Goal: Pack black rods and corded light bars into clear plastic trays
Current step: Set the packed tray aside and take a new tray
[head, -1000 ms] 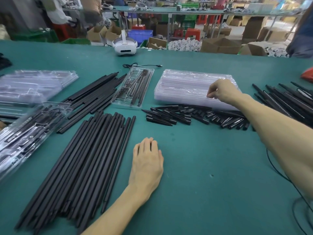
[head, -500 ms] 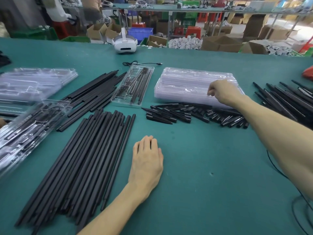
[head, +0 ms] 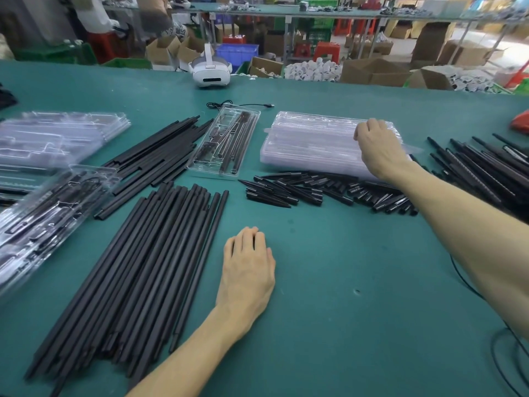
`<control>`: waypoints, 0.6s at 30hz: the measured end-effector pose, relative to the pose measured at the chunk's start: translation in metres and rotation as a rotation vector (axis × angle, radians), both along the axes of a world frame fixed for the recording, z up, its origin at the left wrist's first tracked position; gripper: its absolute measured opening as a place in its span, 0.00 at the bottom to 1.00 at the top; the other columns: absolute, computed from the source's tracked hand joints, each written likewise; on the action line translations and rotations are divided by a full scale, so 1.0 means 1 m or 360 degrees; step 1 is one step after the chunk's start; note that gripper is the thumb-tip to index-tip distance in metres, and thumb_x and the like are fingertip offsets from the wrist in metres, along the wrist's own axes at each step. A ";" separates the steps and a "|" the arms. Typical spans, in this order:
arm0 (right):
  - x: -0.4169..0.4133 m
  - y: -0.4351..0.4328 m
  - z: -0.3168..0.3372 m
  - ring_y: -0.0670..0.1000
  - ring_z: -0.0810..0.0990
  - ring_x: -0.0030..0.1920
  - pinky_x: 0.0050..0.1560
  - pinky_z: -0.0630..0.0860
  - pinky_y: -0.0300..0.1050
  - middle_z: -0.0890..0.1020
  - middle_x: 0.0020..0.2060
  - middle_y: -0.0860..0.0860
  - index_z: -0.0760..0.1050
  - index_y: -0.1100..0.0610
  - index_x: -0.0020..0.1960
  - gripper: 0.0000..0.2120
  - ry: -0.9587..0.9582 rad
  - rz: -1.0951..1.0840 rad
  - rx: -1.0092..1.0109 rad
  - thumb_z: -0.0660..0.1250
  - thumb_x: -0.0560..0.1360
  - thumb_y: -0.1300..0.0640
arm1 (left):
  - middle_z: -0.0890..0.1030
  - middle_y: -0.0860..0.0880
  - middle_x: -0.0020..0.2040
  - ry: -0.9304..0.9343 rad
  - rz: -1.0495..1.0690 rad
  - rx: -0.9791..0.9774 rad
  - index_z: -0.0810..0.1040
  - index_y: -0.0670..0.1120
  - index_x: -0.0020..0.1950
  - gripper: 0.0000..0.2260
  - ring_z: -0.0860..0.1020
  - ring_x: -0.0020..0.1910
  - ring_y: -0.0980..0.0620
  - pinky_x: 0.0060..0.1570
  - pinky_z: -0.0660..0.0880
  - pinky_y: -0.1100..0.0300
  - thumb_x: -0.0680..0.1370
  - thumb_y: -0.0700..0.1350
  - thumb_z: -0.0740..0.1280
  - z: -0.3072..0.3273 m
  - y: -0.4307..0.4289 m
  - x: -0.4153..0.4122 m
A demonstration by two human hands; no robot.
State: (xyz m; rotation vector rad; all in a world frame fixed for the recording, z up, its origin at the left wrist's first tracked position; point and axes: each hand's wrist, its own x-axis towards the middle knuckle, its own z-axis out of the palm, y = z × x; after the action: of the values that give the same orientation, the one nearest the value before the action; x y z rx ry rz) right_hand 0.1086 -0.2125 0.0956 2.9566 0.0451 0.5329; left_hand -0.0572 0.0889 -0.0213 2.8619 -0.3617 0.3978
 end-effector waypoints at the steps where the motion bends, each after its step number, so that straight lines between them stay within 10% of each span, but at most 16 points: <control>1: -0.001 0.001 -0.001 0.64 0.71 0.53 0.53 0.73 0.59 0.74 0.54 0.65 0.70 0.67 0.59 0.18 -0.0047 -0.0004 -0.0079 0.58 0.71 0.79 | 0.76 0.46 0.63 0.0006 -0.0001 0.0001 0.73 0.43 0.64 0.13 0.72 0.66 0.46 0.68 0.68 0.48 0.84 0.46 0.56 0.000 0.000 0.000; 18: -0.003 0.014 -0.014 0.56 0.63 0.40 0.38 0.65 0.53 0.74 0.44 0.64 0.70 0.65 0.48 0.17 -0.0079 -0.0012 -0.0360 0.64 0.65 0.81 | 0.74 0.47 0.65 0.0083 0.0007 0.0019 0.71 0.44 0.66 0.15 0.69 0.68 0.47 0.70 0.64 0.50 0.84 0.48 0.53 0.003 0.001 -0.001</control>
State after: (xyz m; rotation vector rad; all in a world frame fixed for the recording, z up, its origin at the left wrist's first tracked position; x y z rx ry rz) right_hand 0.1055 -0.1989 0.0818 2.7221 0.0835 0.5601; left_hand -0.0581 0.0898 -0.0187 2.8788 -0.3497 0.3223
